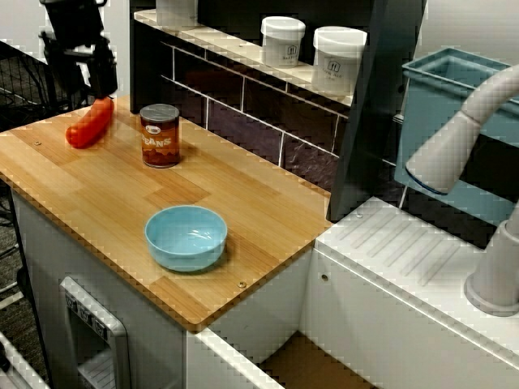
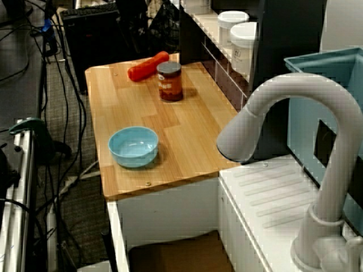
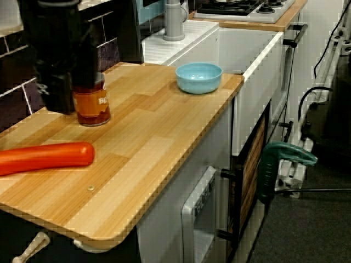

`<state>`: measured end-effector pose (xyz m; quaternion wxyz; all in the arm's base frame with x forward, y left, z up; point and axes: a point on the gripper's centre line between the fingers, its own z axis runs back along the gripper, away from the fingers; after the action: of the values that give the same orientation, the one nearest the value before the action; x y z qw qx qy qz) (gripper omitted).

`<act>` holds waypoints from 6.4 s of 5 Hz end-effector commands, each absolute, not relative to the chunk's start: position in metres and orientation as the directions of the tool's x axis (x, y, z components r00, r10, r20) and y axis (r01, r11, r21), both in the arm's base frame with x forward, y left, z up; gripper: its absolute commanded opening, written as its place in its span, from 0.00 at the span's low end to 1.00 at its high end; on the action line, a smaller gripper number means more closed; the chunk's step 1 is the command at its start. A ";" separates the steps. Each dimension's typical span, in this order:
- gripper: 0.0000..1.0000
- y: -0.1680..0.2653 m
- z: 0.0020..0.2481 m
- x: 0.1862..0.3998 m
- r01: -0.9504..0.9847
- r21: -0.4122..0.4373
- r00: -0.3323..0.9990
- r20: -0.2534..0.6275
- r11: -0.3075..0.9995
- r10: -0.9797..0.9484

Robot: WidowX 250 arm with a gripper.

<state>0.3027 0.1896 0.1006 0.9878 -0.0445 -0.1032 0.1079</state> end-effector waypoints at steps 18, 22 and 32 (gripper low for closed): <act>0.00 0.096 0.143 0.274 0.108 -0.131 0.951 0.302 0.985 -0.064; 0.00 0.006 0.105 0.271 0.209 -0.020 0.933 0.304 0.978 -0.193; 1.00 -0.025 0.055 0.251 0.275 0.027 0.934 0.230 0.961 -0.273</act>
<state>0.2574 -0.0319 0.0454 0.9859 -0.0046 -0.0982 -0.1354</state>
